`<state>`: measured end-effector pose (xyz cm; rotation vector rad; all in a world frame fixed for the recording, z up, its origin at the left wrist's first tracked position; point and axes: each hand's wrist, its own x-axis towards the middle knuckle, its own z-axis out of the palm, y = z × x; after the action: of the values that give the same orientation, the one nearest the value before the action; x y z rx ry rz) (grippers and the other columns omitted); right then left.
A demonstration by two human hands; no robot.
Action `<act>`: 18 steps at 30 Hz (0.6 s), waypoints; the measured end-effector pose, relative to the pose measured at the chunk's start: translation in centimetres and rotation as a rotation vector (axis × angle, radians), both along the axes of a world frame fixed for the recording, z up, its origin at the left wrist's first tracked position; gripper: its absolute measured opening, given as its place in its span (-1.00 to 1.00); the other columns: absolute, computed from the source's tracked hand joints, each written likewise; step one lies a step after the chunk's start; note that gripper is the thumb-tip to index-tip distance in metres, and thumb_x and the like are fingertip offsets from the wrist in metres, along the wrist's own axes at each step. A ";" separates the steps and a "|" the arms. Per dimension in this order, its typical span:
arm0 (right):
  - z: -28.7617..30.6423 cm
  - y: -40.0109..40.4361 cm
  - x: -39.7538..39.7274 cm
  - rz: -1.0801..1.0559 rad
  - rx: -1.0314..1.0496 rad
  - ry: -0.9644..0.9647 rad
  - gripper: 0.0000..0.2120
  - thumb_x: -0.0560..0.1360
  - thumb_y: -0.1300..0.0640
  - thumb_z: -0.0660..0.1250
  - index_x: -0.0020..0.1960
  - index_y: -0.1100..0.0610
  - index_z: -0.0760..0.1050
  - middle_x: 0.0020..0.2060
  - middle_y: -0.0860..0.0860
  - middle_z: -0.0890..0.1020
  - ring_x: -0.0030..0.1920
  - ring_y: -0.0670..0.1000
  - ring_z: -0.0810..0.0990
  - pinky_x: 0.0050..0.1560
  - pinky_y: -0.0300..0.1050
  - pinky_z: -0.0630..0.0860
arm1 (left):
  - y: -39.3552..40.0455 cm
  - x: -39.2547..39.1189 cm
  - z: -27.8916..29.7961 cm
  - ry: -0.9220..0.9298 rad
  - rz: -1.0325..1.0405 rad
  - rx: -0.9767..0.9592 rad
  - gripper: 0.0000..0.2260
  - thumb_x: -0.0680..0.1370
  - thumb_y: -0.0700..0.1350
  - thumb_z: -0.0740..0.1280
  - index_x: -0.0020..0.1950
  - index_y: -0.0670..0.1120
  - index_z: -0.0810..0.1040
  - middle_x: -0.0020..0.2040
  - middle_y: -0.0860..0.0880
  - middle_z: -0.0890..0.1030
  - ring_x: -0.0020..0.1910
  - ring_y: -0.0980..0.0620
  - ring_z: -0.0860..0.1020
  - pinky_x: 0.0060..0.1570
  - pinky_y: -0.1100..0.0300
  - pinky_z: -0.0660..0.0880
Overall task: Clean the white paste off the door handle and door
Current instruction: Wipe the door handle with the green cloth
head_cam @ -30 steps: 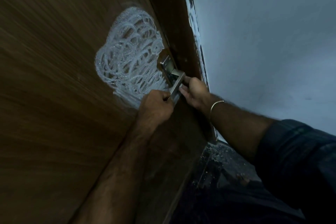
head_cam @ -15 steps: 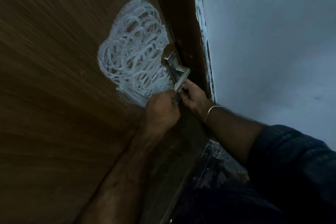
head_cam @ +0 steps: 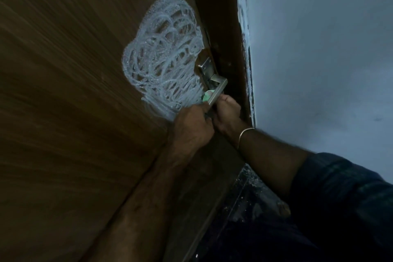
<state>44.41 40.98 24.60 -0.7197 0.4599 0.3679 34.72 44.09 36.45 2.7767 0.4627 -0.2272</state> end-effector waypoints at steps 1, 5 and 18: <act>-0.2 0.0 -0.1 -0.013 -0.133 -0.043 -0.93 0.49 0.42 0.35 -0.06 0.30 0.56 0.02 0.33 0.63 -0.03 0.22 0.61 0.20 0.27 0.54 | 0.0 0.0 0.0 -0.001 0.000 0.002 -0.56 0.66 -0.11 0.25 0.55 -0.02 0.34 0.41 -0.08 0.50 0.30 -0.04 0.51 0.25 0.17 0.42; -1.3 -0.8 -0.2 0.021 -0.546 -0.198 -0.86 0.47 0.25 0.45 -0.11 0.36 0.59 -0.08 0.31 0.67 -0.07 0.24 0.64 0.03 0.27 0.59 | 0.2 0.0 -0.3 0.002 0.009 -0.005 -0.53 0.65 -0.11 0.26 0.57 -0.01 0.31 0.46 -0.07 0.45 0.36 -0.04 0.47 0.33 0.17 0.38; -1.5 0.9 0.2 0.008 -0.391 -0.238 -0.21 0.13 -0.27 0.55 0.00 0.39 0.53 -0.08 0.23 0.70 -0.02 0.23 0.68 0.05 0.26 0.60 | 0.4 0.3 -0.4 0.037 0.022 0.004 -0.54 0.65 -0.08 0.27 0.56 -0.01 0.34 0.44 -0.06 0.47 0.38 -0.03 0.46 0.33 0.16 0.38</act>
<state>44.66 41.89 23.10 -1.1310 0.3047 0.1959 35.01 44.50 36.08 2.7741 0.5035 -0.2729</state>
